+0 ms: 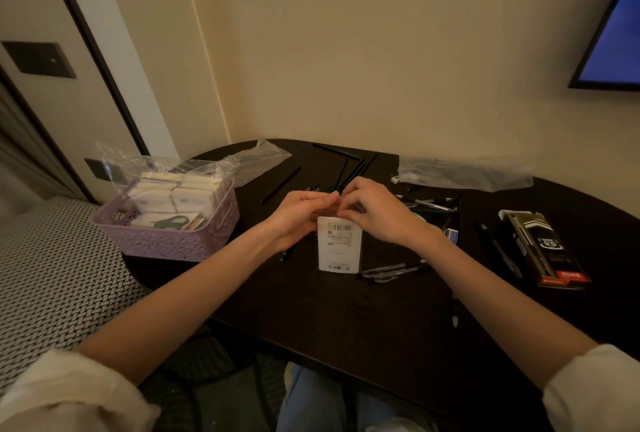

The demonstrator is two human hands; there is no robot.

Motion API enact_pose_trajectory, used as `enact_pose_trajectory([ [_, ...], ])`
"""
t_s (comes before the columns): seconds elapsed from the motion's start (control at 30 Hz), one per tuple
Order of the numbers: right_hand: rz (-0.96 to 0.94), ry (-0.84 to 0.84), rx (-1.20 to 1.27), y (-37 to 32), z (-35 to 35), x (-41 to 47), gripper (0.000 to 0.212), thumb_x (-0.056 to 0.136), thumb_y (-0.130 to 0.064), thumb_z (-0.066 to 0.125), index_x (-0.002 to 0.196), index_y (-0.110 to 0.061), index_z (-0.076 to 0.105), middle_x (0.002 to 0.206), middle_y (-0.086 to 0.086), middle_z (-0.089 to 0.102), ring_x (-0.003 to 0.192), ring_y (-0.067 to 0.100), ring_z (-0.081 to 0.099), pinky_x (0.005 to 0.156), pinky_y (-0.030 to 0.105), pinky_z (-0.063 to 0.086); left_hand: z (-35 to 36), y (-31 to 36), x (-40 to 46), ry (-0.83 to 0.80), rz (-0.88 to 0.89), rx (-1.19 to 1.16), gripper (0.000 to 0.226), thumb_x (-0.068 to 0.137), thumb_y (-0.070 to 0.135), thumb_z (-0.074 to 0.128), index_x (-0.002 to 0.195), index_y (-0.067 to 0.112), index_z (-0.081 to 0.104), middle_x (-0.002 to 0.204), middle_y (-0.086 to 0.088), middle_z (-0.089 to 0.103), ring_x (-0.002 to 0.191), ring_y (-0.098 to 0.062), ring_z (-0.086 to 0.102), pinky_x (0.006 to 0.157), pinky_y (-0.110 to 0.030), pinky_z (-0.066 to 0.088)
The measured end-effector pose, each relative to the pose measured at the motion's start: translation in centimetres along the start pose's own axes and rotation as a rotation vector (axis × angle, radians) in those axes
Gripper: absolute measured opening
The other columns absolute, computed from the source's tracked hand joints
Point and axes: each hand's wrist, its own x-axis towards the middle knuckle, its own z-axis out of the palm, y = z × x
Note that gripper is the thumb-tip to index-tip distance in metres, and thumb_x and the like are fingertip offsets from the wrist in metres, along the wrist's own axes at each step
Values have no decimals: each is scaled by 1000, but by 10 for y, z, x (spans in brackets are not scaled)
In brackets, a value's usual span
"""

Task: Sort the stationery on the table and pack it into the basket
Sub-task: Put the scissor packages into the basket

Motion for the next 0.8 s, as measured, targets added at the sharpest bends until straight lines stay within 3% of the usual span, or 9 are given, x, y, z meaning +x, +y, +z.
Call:
enact_pose_trajectory([
  [0.07, -23, -21, 58, 4, 2, -1, 16, 92, -28, 61, 100, -20, 72, 112, -3, 54, 101, 7, 50, 87, 26, 45, 0, 0, 0, 2, 5, 1, 29, 93, 20, 58, 114, 2, 67, 111, -12, 70, 106, -21, 67, 87, -34, 52],
  [0.17, 26, 167, 213, 9, 4, -6, 12, 92, -22, 61, 101, -16, 64, 105, -2, 56, 93, 9, 57, 77, 24, 51, -1, -2, -1, -2, 20, -14, 28, 93, 19, 58, 114, 2, 67, 111, -11, 71, 107, -20, 67, 89, -33, 52],
  [0.23, 103, 243, 366, 12, 6, -10, 26, 87, -20, 68, 107, -13, 52, 102, -3, 57, 90, 7, 60, 72, 25, 53, -2, -3, 0, -1, 30, -20, 29, 93, 19, 58, 115, 1, 66, 111, -11, 71, 107, -20, 67, 90, -34, 51],
  [0.33, 175, 164, 439, 17, 11, -14, 47, 78, -23, 77, 114, -13, 49, 102, -4, 61, 90, 6, 62, 73, 23, 53, -3, -6, -1, 9, 59, 0, 30, 93, 18, 59, 116, 1, 65, 111, -12, 71, 106, -20, 67, 91, -36, 51],
  [0.5, 148, 236, 510, 22, 21, -15, 14, 84, -7, 69, 92, -14, 60, 89, -2, 66, 87, 8, 65, 78, 23, 53, -7, -10, -3, 69, 198, 226, 24, 86, 13, 66, 110, 11, 70, 107, -3, 72, 104, -14, 67, 90, -34, 54],
  [0.67, 97, 250, 544, 27, 22, -18, 10, 85, 0, 65, 90, -9, 65, 92, 0, 67, 90, 4, 65, 82, 18, 53, -19, -17, -6, 80, 265, 335, 25, 83, 3, 69, 108, 7, 70, 109, -1, 71, 106, -10, 66, 83, -25, 55],
  [0.8, 109, 223, 544, 31, 22, -20, 10, 86, 0, 65, 88, -9, 67, 92, -5, 66, 92, 6, 65, 81, 23, 55, -21, -19, -5, 97, 299, 413, 20, 84, 4, 67, 102, 10, 71, 108, 0, 70, 104, -7, 65, 86, -25, 55],
])
